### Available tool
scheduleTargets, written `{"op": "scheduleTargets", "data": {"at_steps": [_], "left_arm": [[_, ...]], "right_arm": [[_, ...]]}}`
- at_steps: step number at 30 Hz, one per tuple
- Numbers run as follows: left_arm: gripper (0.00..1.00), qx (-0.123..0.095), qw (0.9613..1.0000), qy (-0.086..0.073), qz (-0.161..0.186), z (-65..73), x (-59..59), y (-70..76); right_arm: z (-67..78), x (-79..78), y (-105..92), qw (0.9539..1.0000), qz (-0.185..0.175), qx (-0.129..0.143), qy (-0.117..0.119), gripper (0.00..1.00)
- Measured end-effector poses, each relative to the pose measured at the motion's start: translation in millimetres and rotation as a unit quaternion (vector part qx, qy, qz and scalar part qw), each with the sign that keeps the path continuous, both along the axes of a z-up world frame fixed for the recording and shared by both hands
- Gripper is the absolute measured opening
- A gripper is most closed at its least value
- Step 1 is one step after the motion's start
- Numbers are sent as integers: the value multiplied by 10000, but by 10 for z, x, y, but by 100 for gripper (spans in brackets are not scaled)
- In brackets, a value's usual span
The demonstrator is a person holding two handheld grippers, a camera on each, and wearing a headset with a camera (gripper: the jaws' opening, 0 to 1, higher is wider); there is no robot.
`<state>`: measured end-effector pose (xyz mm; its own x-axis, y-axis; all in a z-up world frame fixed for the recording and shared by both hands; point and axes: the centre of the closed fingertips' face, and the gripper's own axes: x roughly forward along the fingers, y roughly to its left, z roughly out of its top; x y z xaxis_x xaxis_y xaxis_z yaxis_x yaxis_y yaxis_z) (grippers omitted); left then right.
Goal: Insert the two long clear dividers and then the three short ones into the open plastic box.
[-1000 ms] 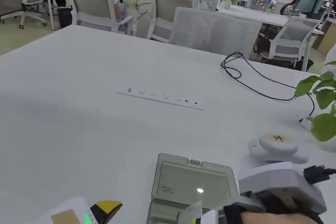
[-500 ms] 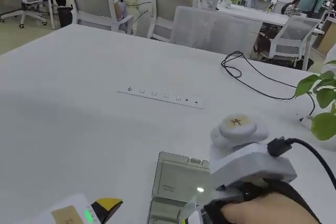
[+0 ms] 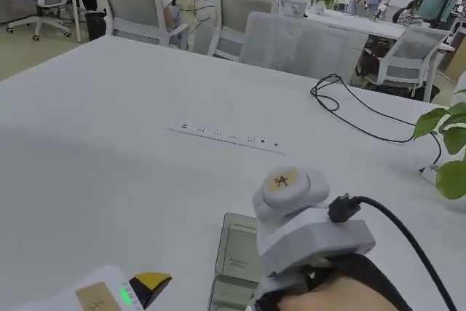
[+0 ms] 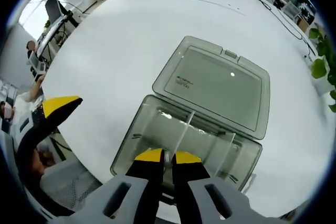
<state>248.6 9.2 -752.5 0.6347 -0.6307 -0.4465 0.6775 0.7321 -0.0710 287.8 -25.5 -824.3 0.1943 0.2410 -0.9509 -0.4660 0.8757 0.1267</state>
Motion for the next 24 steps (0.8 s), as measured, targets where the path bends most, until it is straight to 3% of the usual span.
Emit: {"op": "scheduleTargets", "data": {"at_steps": [12,19,24], "left_arm": [[95,35,9999,-21,117,-11,14,27],[95,77,9999,-12,128,-31,4,9],[95,-17,9998,30,186,-26,10,6]], "right_arm": [[-90,-27,-25,10000,12,0,21,8],[-79,-23,-25,9994,18,348,20,12],[-39,-9,15,9979,315,556,-126,16]]}}
